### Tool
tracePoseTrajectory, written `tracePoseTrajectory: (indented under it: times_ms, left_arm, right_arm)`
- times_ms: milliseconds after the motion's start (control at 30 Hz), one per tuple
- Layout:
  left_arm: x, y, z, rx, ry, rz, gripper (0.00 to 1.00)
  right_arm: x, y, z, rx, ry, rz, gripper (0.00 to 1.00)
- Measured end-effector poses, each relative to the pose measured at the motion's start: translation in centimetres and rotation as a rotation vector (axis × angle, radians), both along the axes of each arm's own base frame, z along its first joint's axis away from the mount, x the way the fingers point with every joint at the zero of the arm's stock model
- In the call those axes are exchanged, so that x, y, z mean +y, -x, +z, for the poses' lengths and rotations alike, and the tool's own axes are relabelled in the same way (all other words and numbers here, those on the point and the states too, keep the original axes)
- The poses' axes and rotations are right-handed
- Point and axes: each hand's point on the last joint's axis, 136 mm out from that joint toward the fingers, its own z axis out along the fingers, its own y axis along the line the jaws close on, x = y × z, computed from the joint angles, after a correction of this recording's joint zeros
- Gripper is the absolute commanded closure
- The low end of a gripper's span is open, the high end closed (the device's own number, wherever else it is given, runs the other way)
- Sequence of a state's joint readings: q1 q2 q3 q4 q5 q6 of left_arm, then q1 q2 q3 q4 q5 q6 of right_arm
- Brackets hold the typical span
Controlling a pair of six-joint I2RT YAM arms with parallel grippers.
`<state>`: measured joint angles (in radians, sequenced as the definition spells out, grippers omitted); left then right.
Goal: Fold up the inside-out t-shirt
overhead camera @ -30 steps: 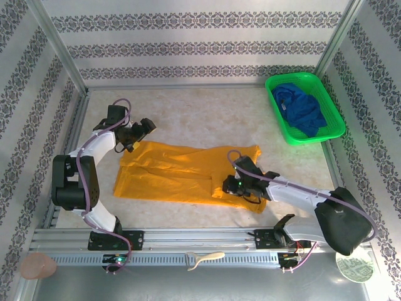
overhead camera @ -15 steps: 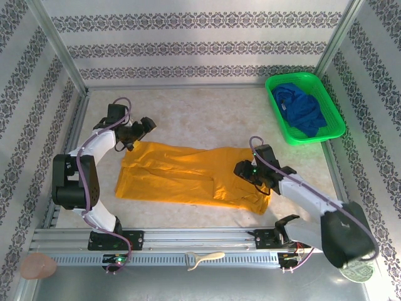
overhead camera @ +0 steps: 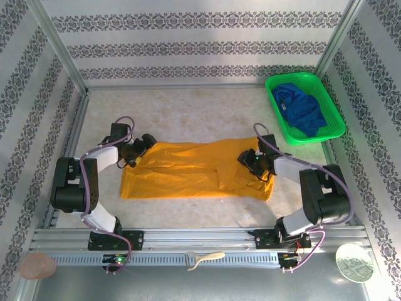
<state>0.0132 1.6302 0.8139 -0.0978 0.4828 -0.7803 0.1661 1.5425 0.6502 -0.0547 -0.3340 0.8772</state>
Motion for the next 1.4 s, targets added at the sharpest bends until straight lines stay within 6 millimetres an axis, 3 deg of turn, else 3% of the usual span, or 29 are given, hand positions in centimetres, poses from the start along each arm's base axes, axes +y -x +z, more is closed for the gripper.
tracePoseTrajectory:
  times_ms: [133,200,300,467,533,600,767,900,1033,1133,1233,1333,1400]
  left_arm:
    - [0.4,-2.1,0.2,-0.022,-0.013,0.013,0.0]
    - [0.5,-2.9,0.4,-0.031,-0.02,0.015,0.0]
    - [0.8,-3.4,0.7,-0.032,-0.037,0.01,0.0]
    - [0.9,-4.2,2.3,-0.057,-0.048,-0.005,0.0]
    - [0.8,-4.2,3.0,-0.073,-0.045,-0.009,0.0]
    - [0.7,-4.1,3.7,-0.086,-0.041,-0.011,0.0]
    - [0.7,-3.9,4.4,-0.102,-0.039,-0.013,0.0]
    - [0.6,-3.7,4.5,-0.099,-0.036,-0.015,0.0]
    - [0.6,-3.5,5.4,-0.112,-0.034,-0.018,0.0]
    - [0.5,-3.1,6.1,-0.122,-0.035,-0.028,0.0]
    - [0.2,-2.7,6.1,-0.113,-0.031,-0.047,0.0]
    - [0.1,-2.3,5.9,-0.098,-0.027,-0.06,0.0]
    - [0.0,-2.0,5.9,-0.091,-0.027,-0.069,0.0]
  right_arm:
    - [-0.2,-3.0,0.3,-0.017,-0.011,-0.013,0.58]
    - [-0.1,-3.5,0.6,-0.027,-0.01,-0.005,0.59]
    - [-0.2,-3.2,1.7,-0.043,-0.005,0.003,0.59]
    - [-0.5,-2.0,7.1,-0.195,-0.013,0.006,0.6]
    - [-0.7,-1.1,7.9,-0.23,-0.022,0.0,0.61]
    - [-0.9,0.6,6.9,-0.213,-0.031,-0.017,0.62]
    - [-1.9,6.4,0.8,-0.038,-0.034,-0.08,0.62]
    - [-2.2,6.6,1.0,-0.046,-0.048,-0.104,0.6]
    - [-2.7,5.6,2.7,-0.072,-0.033,-0.109,0.5]
    - [-3.7,3.5,5.8,-0.153,0.02,-0.109,0.27]
    - [-5.4,1.4,8.4,-0.225,0.092,-0.12,0.19]
    - [-7.6,0.2,8.6,-0.223,0.156,-0.148,0.02]
    - [-8.7,0.2,7.4,-0.185,0.195,-0.156,0.02]
